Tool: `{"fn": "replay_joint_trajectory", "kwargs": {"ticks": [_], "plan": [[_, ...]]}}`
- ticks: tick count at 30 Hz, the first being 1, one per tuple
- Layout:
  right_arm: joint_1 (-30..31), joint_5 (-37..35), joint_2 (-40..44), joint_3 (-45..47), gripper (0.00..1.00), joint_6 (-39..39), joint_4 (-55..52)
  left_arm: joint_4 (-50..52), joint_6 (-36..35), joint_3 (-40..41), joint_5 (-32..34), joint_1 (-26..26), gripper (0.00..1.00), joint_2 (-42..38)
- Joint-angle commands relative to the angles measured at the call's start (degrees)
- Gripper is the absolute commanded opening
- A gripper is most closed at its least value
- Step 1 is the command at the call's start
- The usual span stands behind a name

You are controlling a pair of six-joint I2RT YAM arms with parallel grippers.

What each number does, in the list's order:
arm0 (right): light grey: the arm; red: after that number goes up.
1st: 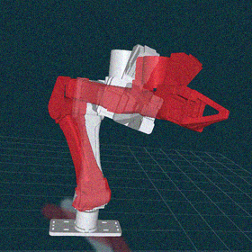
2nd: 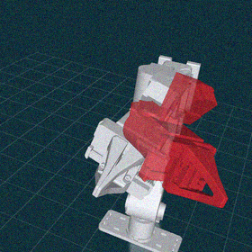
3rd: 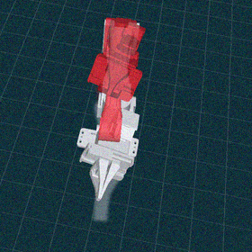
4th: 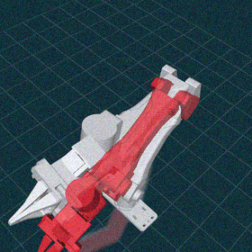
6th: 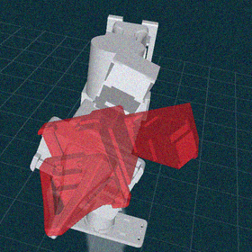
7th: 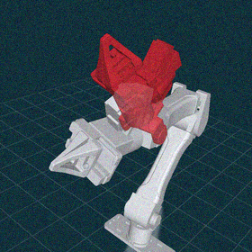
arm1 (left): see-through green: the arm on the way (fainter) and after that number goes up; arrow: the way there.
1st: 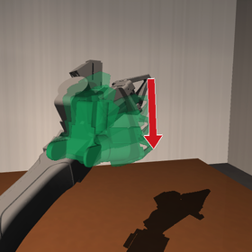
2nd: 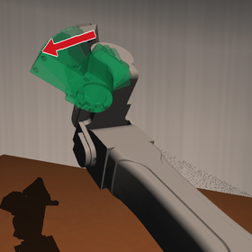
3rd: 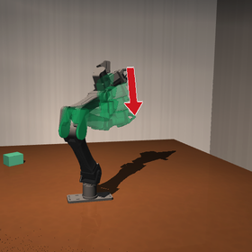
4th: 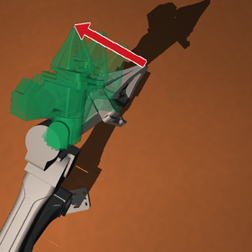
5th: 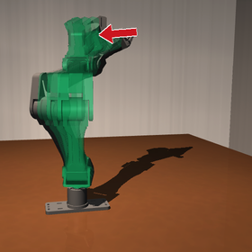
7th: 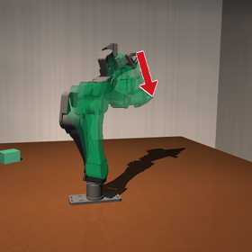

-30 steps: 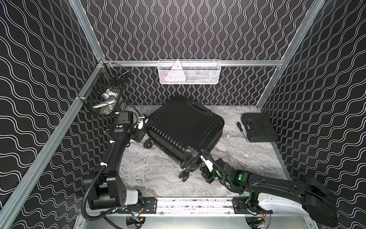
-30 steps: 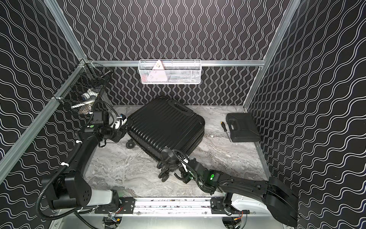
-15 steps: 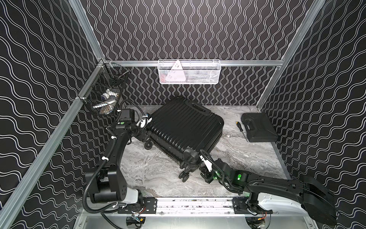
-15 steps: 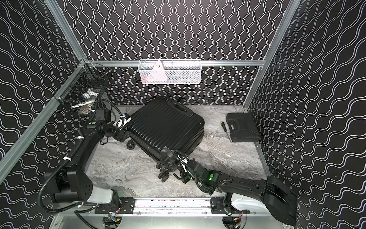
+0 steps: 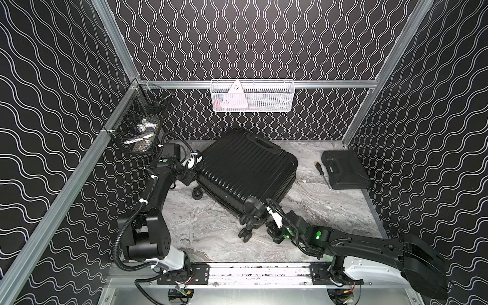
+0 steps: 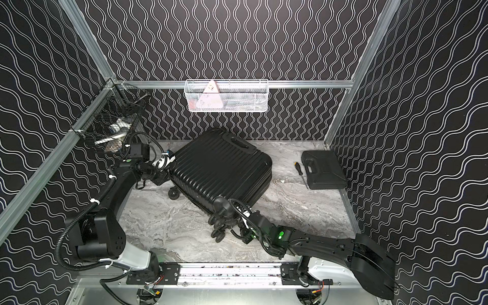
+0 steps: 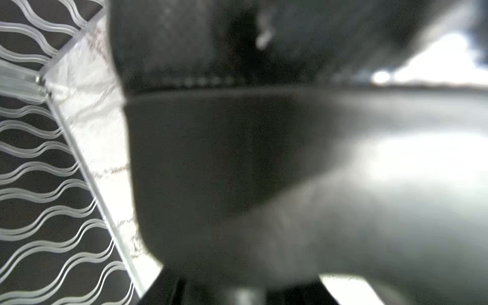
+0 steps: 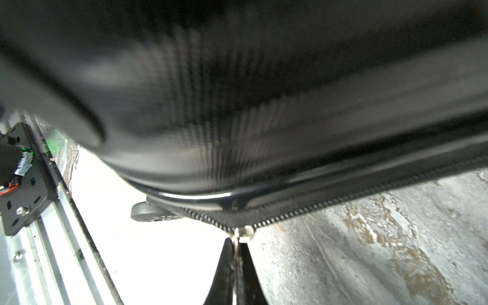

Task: Close the suitcase zippers
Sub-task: Zip the zipper on the suitcase.

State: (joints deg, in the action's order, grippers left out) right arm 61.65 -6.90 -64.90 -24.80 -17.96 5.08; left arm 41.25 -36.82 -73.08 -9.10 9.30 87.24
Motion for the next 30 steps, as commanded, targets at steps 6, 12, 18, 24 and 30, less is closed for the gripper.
{"fn": "replay_joint_trajectory", "kwargs": {"ticks": [6,12,18,24,30], "plan": [[0.4,14.0,1.2,0.5,0.00,2.6,-0.9,2.7,22.1,-2.6,2.0,-0.4,0.30,0.4],[1.1,17.0,2.1,0.0,0.00,2.0,-0.2,-1.0,33.6,-0.9,2.9,-0.4,0.27,-1.2],[2.6,18.9,1.8,-0.4,0.00,1.3,1.2,-7.2,42.2,3.0,2.0,-0.4,0.27,-5.8],[5.2,15.2,-1.1,0.3,0.00,-5.2,8.5,-13.1,52.0,8.9,0.5,-0.4,0.25,-9.9],[8.2,11.5,-1.8,2.1,0.00,-10.5,17.6,-16.3,58.3,13.3,1.2,-0.5,0.23,-13.1]]}}
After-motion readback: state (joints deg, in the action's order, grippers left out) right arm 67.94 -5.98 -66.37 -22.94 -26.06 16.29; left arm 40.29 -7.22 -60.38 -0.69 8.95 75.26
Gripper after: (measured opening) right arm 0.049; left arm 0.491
